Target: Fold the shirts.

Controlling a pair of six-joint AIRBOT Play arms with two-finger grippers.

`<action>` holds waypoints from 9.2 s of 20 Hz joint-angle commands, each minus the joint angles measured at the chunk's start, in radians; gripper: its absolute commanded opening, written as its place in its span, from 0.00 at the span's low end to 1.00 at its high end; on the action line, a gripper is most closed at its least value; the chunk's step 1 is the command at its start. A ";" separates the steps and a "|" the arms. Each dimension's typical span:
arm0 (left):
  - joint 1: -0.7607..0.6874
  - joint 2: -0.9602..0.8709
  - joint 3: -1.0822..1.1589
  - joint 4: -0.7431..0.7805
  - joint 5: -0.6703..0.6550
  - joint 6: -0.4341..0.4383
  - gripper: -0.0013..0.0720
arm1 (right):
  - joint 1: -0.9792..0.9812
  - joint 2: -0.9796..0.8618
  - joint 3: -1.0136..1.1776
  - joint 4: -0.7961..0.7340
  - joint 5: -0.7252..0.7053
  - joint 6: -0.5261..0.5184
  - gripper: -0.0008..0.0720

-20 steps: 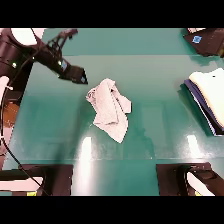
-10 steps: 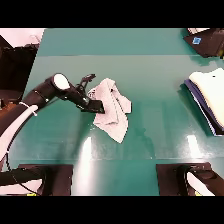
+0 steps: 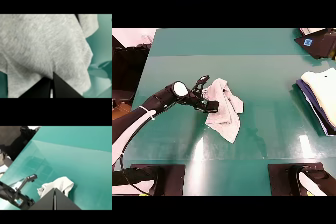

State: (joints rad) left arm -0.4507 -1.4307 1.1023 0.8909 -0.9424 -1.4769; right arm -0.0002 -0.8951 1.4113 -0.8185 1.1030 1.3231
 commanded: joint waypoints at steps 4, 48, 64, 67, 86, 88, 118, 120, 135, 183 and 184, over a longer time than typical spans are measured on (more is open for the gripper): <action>0.153 0.206 0.223 0.278 -0.296 0.071 0.05 | 0.021 -0.092 -0.099 -0.014 0.145 0.000 0.04; 0.270 0.552 1.012 0.475 -0.425 0.060 0.05 | -0.072 -0.027 0.594 -0.207 0.121 -0.022 0.03; 0.270 0.257 0.273 0.434 -0.433 0.132 0.05 | 0.019 -0.472 0.336 -0.446 0.320 0.071 0.03; 0.270 0.087 0.265 0.436 -0.270 0.149 0.05 | 0.044 -0.649 0.355 -0.464 0.214 0.107 0.03; 0.769 -0.048 0.181 0.143 -0.430 0.204 0.54 | -0.066 -0.705 0.456 -0.098 0.432 0.067 0.51; 0.806 -0.048 0.061 0.140 -0.423 0.252 0.54 | -0.063 -0.647 0.374 -0.097 0.408 0.063 0.51; 0.814 0.198 -0.221 0.046 -0.242 0.350 0.04 | -0.262 -0.178 -0.517 -0.231 0.271 0.116 0.51; 0.808 0.217 -0.221 0.043 -0.243 0.346 0.04 | -0.314 -0.120 -0.689 -0.229 0.225 0.142 0.51; 0.579 0.215 -0.219 0.064 -0.147 0.298 0.05 | -0.245 -0.045 -1.009 -0.140 0.002 0.180 0.51; 0.581 0.043 0.273 0.095 -0.258 0.204 0.05 | -0.253 -0.635 0.276 -0.456 0.438 0.198 0.03; 0.581 0.005 0.273 0.063 -0.175 0.229 0.05 | -0.244 -0.658 0.257 -0.457 0.339 0.192 0.03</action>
State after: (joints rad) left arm 0.1303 -1.2938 1.4067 1.0298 -1.2835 -1.3376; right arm -0.2584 -1.4654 1.7504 -1.2770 1.6352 1.5303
